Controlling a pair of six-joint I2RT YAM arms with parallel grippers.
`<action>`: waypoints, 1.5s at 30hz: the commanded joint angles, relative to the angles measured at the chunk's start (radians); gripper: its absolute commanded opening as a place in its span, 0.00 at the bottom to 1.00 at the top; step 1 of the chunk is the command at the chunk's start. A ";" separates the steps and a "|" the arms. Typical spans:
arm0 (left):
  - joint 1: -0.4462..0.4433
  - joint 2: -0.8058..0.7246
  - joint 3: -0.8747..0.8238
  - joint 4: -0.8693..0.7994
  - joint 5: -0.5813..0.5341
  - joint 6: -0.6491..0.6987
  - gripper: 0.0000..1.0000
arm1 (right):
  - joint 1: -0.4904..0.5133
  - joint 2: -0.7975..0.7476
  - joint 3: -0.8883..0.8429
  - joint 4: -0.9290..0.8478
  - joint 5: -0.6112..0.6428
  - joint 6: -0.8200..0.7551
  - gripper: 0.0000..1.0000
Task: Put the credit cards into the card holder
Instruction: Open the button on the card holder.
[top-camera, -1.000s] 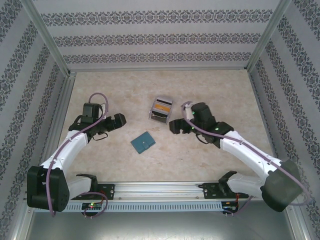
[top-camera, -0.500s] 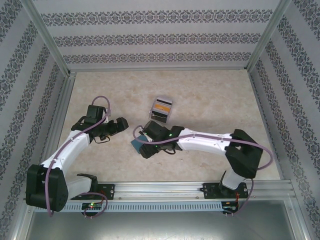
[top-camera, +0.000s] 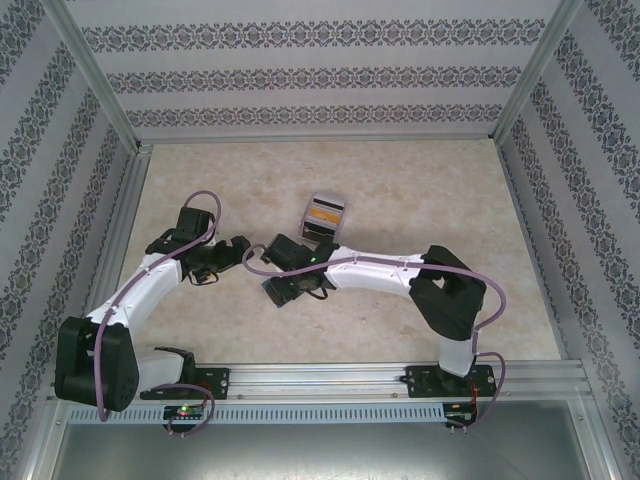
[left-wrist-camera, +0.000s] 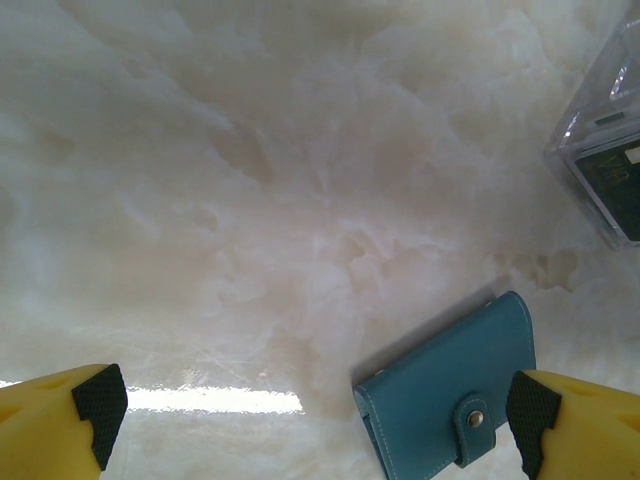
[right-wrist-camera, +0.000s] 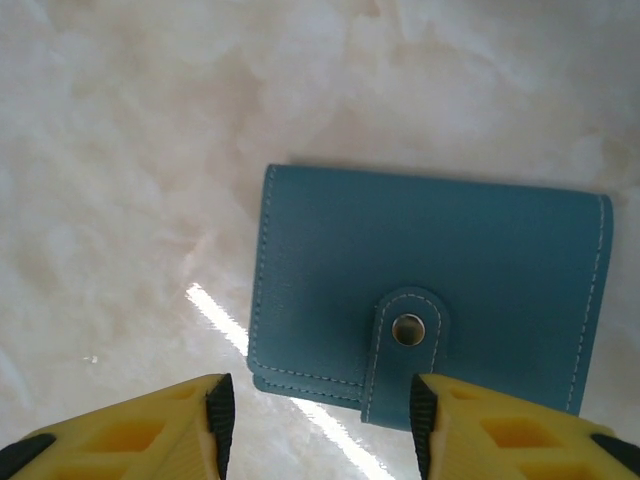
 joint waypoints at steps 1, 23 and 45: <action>-0.012 0.026 0.045 -0.045 -0.025 -0.003 0.99 | -0.010 0.043 0.045 -0.055 0.029 -0.005 0.52; -0.012 0.111 0.080 -0.024 -0.039 -0.008 0.99 | -0.044 0.162 0.195 -0.197 0.096 -0.086 0.49; -0.012 0.168 0.108 -0.050 -0.031 0.013 0.99 | -0.014 0.207 0.211 -0.245 0.122 -0.100 0.40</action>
